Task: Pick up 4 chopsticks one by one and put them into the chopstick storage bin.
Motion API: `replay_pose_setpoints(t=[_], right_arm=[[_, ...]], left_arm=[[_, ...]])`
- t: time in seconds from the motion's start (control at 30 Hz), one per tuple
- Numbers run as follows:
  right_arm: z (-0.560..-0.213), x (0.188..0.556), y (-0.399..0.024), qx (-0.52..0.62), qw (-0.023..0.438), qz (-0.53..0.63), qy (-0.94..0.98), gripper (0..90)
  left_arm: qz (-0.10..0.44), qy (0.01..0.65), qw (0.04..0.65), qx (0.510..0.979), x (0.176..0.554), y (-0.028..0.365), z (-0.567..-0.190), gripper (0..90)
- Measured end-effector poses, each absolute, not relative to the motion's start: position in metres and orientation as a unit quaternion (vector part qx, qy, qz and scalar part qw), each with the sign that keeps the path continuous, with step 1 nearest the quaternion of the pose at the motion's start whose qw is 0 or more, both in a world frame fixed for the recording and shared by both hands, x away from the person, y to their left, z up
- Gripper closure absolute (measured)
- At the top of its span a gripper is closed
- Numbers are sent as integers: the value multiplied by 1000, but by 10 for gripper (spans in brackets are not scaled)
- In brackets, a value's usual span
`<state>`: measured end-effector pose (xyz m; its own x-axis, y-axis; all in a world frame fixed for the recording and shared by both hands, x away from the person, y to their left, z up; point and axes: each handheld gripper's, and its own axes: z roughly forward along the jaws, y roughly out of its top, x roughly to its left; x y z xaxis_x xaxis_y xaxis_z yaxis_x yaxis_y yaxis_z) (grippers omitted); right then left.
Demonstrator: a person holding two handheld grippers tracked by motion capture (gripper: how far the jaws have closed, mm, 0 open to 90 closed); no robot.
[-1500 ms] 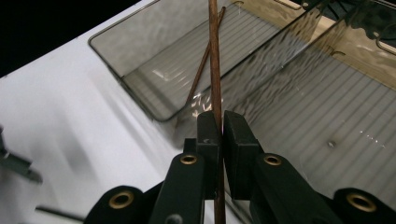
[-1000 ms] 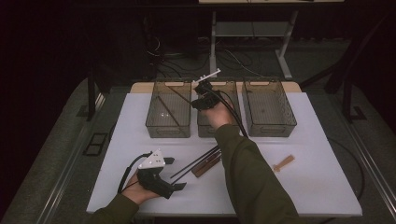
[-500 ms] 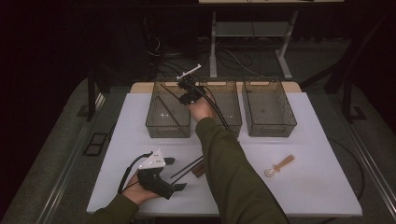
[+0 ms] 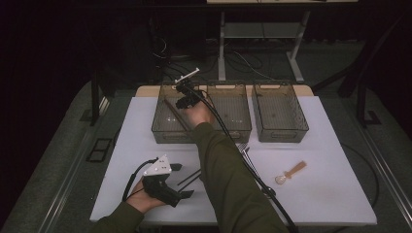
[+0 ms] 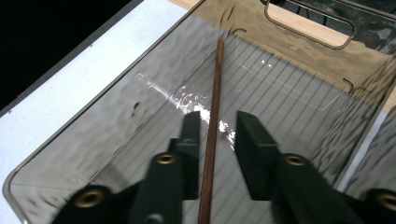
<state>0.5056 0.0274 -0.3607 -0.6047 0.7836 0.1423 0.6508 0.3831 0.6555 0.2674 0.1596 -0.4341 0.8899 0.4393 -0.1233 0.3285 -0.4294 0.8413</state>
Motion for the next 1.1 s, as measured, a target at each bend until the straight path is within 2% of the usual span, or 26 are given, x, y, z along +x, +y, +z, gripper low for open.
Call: replay_pose_setpoints(t=[0.23, 0.47, 0.9, 1.1], right_arm=[[-354, 502, 16, 420, 93, 350, 832, 455], [-345, 486, -4, 381, 95, 376, 840, 293], [-337, 453, -64, 354, 98, 400, 840, 112], [-335, 439, -90, 342, 97, 416, 837, 103]], left_arm=[[58, 227, 483, 844, 268, 160, -434, 2], [60, 229, 480, 845, 268, 160, -435, 2], [57, 233, 477, 845, 268, 161, -435, 2], [58, 237, 477, 845, 269, 161, -437, 1]])
